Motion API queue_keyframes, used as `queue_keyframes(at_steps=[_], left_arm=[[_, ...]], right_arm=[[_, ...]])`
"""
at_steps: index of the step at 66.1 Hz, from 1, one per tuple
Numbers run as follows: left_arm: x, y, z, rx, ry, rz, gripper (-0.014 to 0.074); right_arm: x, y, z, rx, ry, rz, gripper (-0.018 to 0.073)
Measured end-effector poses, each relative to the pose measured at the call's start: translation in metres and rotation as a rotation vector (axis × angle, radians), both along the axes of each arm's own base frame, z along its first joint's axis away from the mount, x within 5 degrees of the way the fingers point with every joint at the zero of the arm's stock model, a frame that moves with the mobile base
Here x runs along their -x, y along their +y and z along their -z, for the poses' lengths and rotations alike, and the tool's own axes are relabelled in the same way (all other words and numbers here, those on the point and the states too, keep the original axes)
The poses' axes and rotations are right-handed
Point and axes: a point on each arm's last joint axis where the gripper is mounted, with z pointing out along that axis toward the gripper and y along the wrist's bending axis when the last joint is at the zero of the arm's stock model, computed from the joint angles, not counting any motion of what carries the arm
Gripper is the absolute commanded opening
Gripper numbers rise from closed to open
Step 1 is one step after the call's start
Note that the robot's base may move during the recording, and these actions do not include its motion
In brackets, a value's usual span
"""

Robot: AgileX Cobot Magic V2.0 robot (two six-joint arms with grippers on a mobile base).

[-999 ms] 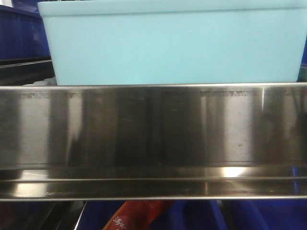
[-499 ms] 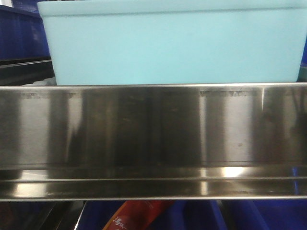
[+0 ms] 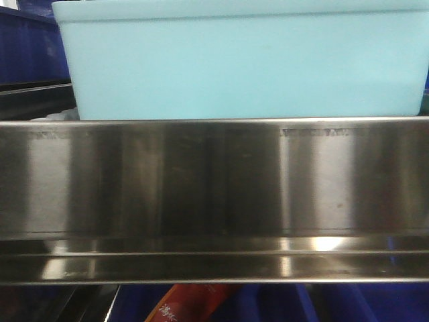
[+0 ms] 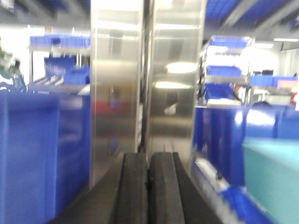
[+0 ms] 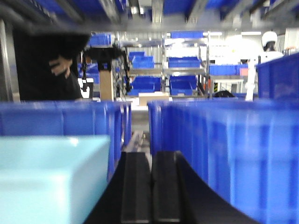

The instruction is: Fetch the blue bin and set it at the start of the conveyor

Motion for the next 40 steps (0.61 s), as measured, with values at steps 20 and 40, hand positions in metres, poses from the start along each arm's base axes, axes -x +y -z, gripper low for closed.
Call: queue_keyframes(at_steps=[20,40], left_arm=[[0.001,0.0,-0.063,-0.011,0.126,0.003,0.0521],[-0.03,-0.019,-0.089,-0.093,0.292,0.29,0.0517]], right_arm=[[-0.007,0.0,-0.049,-0.005,0.063,-0.008,0.0569],[-0.031,-0.001,-0.063,-0.014,0.159,-0.022,0.057]])
